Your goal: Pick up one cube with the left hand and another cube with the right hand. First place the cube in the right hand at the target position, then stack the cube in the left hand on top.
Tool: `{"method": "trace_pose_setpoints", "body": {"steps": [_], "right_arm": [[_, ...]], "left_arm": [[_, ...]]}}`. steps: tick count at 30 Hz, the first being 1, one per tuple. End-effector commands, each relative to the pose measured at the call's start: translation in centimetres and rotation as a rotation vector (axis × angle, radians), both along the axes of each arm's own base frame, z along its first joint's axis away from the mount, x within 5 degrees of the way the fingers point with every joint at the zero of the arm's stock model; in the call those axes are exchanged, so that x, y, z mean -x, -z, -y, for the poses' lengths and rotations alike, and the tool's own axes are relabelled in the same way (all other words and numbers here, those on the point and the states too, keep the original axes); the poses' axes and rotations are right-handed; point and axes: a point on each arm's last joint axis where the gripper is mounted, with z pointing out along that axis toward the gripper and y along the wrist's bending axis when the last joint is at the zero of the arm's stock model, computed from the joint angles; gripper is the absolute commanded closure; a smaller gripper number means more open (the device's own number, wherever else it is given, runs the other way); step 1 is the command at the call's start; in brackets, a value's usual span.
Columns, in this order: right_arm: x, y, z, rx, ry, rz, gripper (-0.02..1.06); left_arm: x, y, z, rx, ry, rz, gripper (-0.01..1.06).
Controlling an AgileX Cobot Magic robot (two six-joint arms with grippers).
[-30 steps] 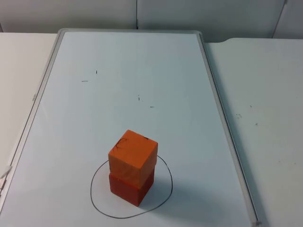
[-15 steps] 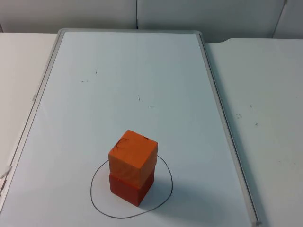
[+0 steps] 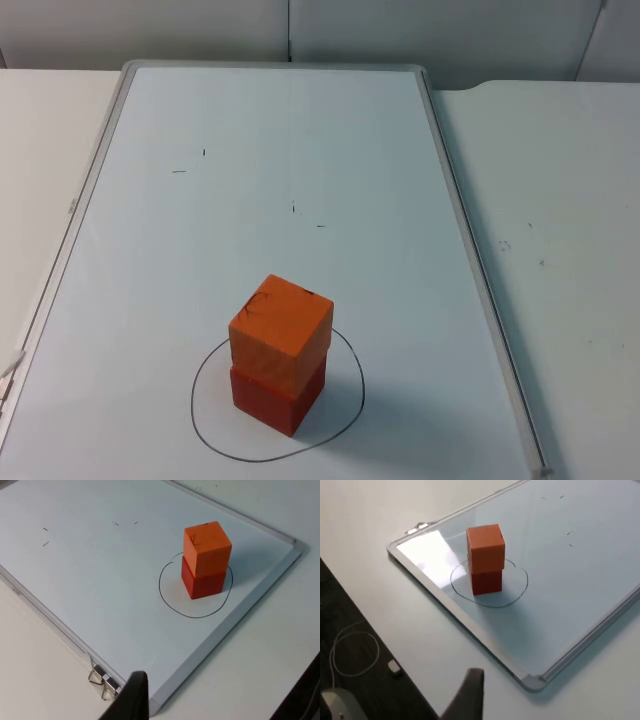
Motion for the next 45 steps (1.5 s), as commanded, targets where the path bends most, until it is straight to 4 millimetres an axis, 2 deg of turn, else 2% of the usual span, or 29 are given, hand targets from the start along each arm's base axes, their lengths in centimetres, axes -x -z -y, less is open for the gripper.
{"method": "trace_pose_setpoints", "body": {"steps": [1,28,31,34,45], "right_arm": [[-0.17,0.18,-0.28,-0.049,0.015,-0.016,0.18],[-0.19,0.35,-0.35,-0.005,-0.019,0.023,0.18],[-0.19,0.35,-0.35,-0.005,-0.019,0.023,0.14],[-0.19,0.35,-0.35,-0.005,-0.019,0.023,0.0],[-0.15,0.33,-0.4,-0.004,-0.028,0.026,0.0]], "left_arm": [[0.04,0.06,-0.01,0.006,0.006,-0.003,0.0],[-0.05,0.06,-0.1,-0.003,-0.002,0.005,0.0],[-0.05,0.06,-0.1,-0.003,-0.002,0.005,0.0],[-0.05,0.06,-0.1,-0.003,-0.002,0.005,0.0],[-0.05,0.06,-0.1,-0.003,-0.002,0.005,0.0]]}}
